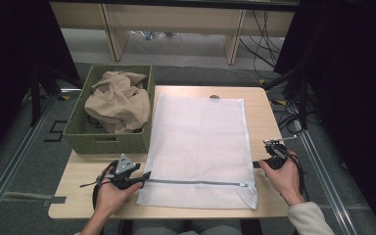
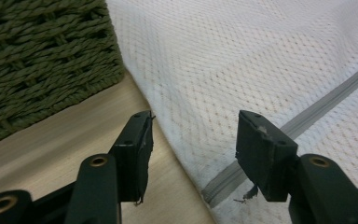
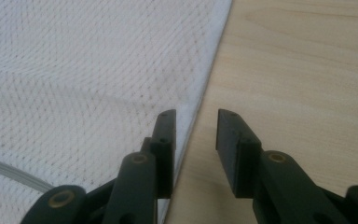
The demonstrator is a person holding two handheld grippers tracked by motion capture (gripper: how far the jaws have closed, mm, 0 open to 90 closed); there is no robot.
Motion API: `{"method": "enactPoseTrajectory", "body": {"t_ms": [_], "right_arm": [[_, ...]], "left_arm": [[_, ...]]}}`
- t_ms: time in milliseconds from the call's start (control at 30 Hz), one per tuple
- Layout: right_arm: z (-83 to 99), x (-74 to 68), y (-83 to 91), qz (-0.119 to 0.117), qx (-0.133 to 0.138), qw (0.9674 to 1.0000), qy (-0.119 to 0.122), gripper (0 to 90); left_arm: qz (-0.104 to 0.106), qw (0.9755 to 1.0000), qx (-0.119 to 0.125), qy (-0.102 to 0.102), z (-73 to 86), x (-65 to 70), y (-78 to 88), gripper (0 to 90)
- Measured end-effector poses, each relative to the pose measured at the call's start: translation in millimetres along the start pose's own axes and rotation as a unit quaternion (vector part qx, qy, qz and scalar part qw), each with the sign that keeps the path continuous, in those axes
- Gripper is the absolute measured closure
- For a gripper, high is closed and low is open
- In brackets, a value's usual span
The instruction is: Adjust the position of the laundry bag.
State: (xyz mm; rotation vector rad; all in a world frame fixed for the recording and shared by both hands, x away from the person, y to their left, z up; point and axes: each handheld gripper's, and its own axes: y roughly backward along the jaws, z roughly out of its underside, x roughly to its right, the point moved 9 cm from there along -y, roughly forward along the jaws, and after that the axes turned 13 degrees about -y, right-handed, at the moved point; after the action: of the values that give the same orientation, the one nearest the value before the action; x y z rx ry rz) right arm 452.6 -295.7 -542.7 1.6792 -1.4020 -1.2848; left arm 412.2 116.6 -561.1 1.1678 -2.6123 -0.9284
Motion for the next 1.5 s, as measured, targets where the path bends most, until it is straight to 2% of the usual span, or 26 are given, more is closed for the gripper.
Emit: {"method": "enactPoseTrajectory", "body": {"t_ms": [33,267,333,367,467,500,567,600,633,667,700,733,833,867,933,967,1067,1167,1200,1233,1267,1300,1333,1400,1433,1500], "right_arm": [[-1.0,1.6,-1.2,-0.002,0.002,1.0000,0.008,70.0],[5.4,5.9,0.0,0.005,-0.021,0.9997,0.012,72.1],[6.3,5.8,0.4,0.007,-0.020,0.9997,0.008,72.8],[11.9,5.4,3.4,0.013,-0.037,0.9992,-0.010,74.7],[13.8,8.7,3.6,0.014,-0.046,0.9988,0.000,75.5],[12.4,9.9,1.1,0.012,-0.045,0.9986,0.024,75.0],[18.5,2.6,3.4,0.015,-0.070,0.9974,-0.012,73.5],[18.5,2.6,3.4,0.015,-0.070,0.9974,-0.012,73.5],[20.5,1.1,0.5,0.014,-0.079,0.9968,-0.004,72.0],[22.6,-1.2,-0.4,0.012,-0.087,0.9961,-0.010,71.1],[19.3,2.2,-4.9,0.010,-0.074,0.9970,0.023,70.5],[20.1,0.2,-6.0,0.007,-0.076,0.9969,0.016,69.8],[18.7,-0.7,-10.4,0.009,-0.079,0.9964,0.031,69.4],[19.9,-4.1,-10.7,0.013,-0.082,0.9965,0.010,69.4],[21.0,-4.9,-9.6,0.017,-0.095,0.9953,0.008,69.5],[17.2,-3.9,-13.4,0.015,-0.085,0.9957,0.033,69.4],[16.3,-5.3,-15.1,0.017,-0.082,0.9959,0.034,69.8],[16.9,-5.5,-15.3,0.036,-0.087,0.9947,0.041,71.4],[17.2,-5.9,-15.5,0.041,-0.088,0.9942,0.046,72.0],[19.0,-8.9,-15.3,0.051,-0.089,0.9942,0.032,73.4],[16.2,-7.9,-18.7,0.049,-0.073,0.9944,0.058,75.6],[19.0,-9.0,-15.9,0.063,-0.092,0.9923,0.055,77.7],[19.3,-9.8,-16.4,0.070,-0.093,0.9914,0.059,80.4],[20.0,-12.8,-16.6,0.065,-0.105,0.9904,0.061,87.5],[18.0,-11.7,-18.2,0.060,-0.102,0.9905,0.070,88.4],[17.9,-10.8,-18.0,0.063,-0.112,0.9896,0.066,89.3]], "left_arm": [[0.002,1.0000,-0.003,-0.005,-0.7,0.6,-0.1,46.6],[0.031,0.9991,-0.023,-0.020,-3.3,10.0,2.0,47.9],[0.037,0.9985,-0.031,-0.025,-2.5,13.1,3.5,47.9],[0.046,0.9973,-0.041,-0.039,-1.6,15.5,5.5,47.9],[0.052,0.9963,-0.051,-0.046,0.0,17.8,7.1,47.6],[0.055,0.9948,-0.062,-0.060,2.0,18.0,9.1,46.8],[0.054,0.9948,-0.069,-0.052,3.6,18.8,8.7,46.2],[0.054,0.9948,-0.069,-0.052,3.6,18.8,8.7,45.8],[0.060,0.9930,-0.080,-0.063,5.4,19.3,10.0,45.6],[0.055,0.9930,-0.082,-0.064,5.8,18.9,8.8,45.5],[0.055,0.9930,-0.082,-0.064,5.8,18.9,8.8,45.4],[0.056,0.9926,-0.089,-0.061,7.8,19.6,6.2,45.5],[0.053,0.9924,-0.096,-0.056,11.1,20.9,2.8,46.6],[0.053,0.9924,-0.096,-0.056,11.1,20.9,2.8,47.4],[0.049,0.9919,-0.101,-0.060,13.2,20.5,1.4,49.3],[0.049,0.9918,-0.102,-0.059,14.3,20.4,1.0,49.4],[0.050,0.9914,-0.105,-0.061,15.3,20.8,1.0,51.0],[0.047,0.9909,-0.105,-0.070,15.0,20.4,1.5,52.3],[0.047,0.9911,-0.104,-0.069,14.9,21.0,1.6,53.7],[0.046,0.9910,-0.104,-0.070,14.9,21.3,1.6,55.9],[0.047,0.9912,-0.105,-0.065,15.1,22.7,1.3,58.1],[0.050,0.9911,-0.104,-0.065,14.4,24.5,1.6,61.4],[0.050,0.9911,-0.104,-0.065,14.4,24.5,1.6,64.3],[0.054,0.9912,-0.105,-0.061,12.6,27.7,0.9,69.5],[0.055,0.9914,-0.108,-0.049,12.5,29.7,0.0,71.7],[0.055,0.9906,-0.113,-0.055,10.8,30.3,-0.1,75.6]]}}
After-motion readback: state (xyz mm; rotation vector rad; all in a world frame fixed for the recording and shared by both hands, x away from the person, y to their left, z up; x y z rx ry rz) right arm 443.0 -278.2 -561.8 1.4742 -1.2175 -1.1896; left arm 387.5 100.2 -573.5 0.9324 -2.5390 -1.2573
